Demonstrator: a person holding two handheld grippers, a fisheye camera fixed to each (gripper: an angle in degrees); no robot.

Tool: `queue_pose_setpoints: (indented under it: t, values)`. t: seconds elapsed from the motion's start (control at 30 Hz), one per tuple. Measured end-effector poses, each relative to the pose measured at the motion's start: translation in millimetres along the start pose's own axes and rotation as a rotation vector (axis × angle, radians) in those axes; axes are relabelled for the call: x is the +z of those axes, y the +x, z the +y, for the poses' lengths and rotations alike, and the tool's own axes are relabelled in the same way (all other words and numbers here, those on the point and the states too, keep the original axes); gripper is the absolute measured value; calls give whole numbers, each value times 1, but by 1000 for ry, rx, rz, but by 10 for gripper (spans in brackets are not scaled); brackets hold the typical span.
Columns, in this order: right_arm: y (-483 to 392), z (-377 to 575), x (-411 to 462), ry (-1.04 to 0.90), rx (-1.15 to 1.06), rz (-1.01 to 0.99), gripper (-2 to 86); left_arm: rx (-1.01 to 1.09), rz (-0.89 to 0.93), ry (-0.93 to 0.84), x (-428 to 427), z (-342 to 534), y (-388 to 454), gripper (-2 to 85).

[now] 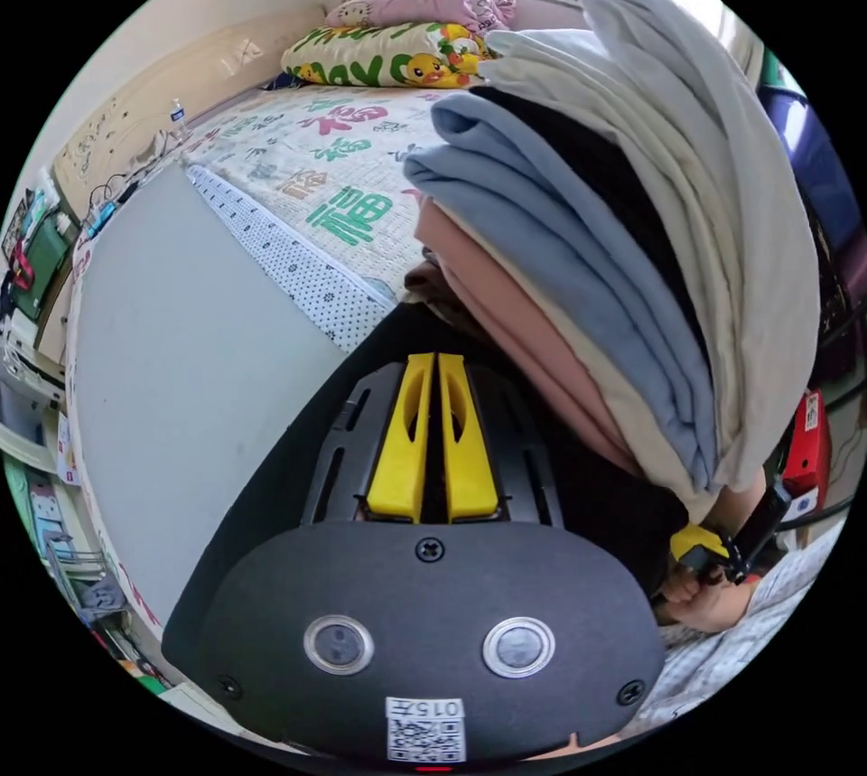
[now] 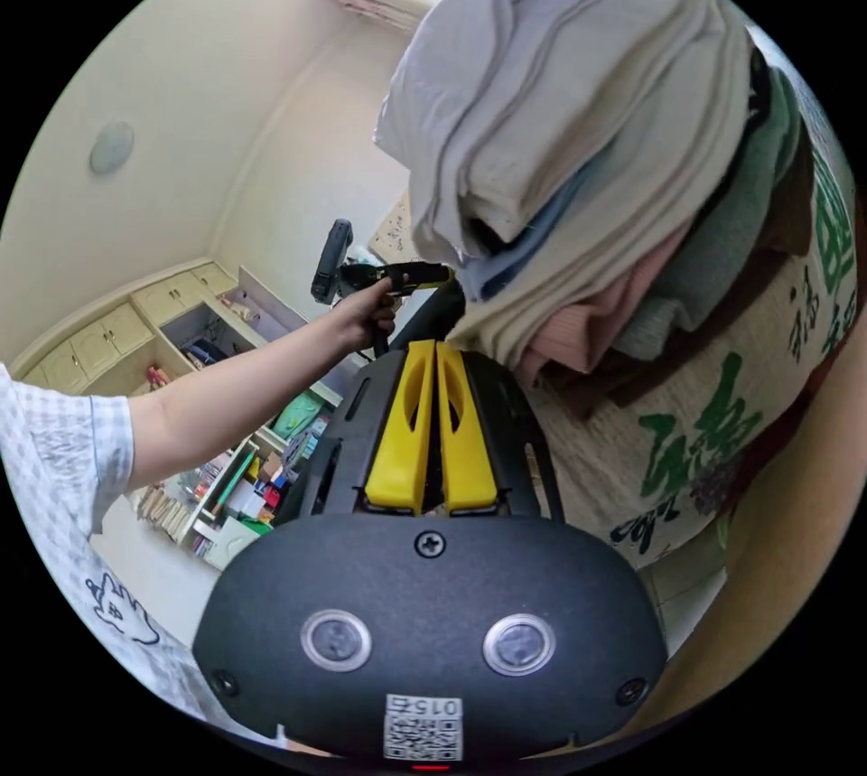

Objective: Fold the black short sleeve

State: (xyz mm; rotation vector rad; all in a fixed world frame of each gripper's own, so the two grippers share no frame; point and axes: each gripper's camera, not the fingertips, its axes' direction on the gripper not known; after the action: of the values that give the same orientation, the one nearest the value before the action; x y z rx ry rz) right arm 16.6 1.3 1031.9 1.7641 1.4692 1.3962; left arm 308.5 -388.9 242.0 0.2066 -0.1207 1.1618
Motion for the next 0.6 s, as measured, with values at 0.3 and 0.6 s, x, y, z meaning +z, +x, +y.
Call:
queue_pose_setpoints:
  t: [0.3,0.6]
  values:
    - [45,-51,-1,-31,11,58,-7,-8,-82,-24,17,-5,11,-9]
    - [64,-118,-7,-63,-104,112,-6,27,-195,-46,24,2,32,-7]
